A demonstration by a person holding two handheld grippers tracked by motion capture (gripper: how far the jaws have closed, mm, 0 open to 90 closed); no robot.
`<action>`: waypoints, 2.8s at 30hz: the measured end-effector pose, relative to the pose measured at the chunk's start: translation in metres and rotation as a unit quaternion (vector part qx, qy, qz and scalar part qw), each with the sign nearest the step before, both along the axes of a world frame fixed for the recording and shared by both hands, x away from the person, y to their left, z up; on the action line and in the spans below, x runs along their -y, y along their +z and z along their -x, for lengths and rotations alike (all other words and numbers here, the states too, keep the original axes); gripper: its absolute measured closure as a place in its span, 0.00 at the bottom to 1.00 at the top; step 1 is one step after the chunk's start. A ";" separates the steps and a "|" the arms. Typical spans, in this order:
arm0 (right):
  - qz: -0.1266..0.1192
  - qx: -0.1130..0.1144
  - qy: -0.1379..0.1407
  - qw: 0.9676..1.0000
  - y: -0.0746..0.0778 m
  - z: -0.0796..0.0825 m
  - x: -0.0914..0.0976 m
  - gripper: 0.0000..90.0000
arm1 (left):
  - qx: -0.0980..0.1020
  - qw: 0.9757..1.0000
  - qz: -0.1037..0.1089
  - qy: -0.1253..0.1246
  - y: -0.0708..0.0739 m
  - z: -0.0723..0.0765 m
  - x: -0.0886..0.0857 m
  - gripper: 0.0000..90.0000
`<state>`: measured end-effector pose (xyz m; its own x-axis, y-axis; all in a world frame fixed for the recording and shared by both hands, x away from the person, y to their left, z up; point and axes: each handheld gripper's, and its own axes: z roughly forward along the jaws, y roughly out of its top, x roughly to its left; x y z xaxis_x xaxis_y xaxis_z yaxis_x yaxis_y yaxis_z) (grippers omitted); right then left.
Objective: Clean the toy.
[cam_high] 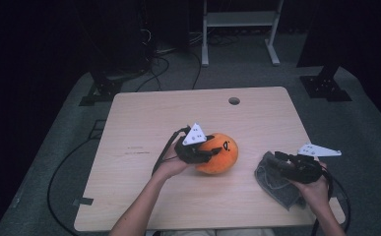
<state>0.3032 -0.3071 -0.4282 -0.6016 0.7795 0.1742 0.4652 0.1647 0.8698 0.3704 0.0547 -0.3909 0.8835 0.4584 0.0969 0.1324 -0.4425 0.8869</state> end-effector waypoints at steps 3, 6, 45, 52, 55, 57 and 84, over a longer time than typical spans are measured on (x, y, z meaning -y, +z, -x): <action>-0.001 0.000 0.000 1.000 0.000 0.000 0.000 0.52 | -0.013 1.000 -0.011 0.012 -0.010 -0.010 -0.003 0.56; 0.000 -0.001 0.001 1.000 -0.001 0.000 0.000 0.52 | -0.029 0.999 -0.018 0.013 -0.022 -0.013 -0.003 0.54; 0.010 -0.002 0.003 1.000 -0.004 0.006 -0.003 0.46 | -0.032 0.998 0.004 0.050 -0.013 0.035 -0.062 0.14; 0.012 -0.002 0.002 1.000 -0.004 0.005 -0.003 0.46 | -0.032 0.998 0.005 0.058 -0.018 0.043 -0.072 0.13; 0.012 -0.004 0.003 1.000 -0.005 0.005 -0.003 0.46 | -0.035 0.997 0.008 0.064 -0.021 0.048 -0.075 0.12; 0.013 -0.005 0.003 1.000 -0.005 0.005 -0.003 0.46 | -0.038 0.997 0.014 0.065 -0.023 0.051 -0.077 0.12; 0.009 -0.004 0.015 1.000 -0.008 0.009 -0.006 0.45 | -0.027 0.995 0.001 0.095 -0.053 0.082 -0.110 0.10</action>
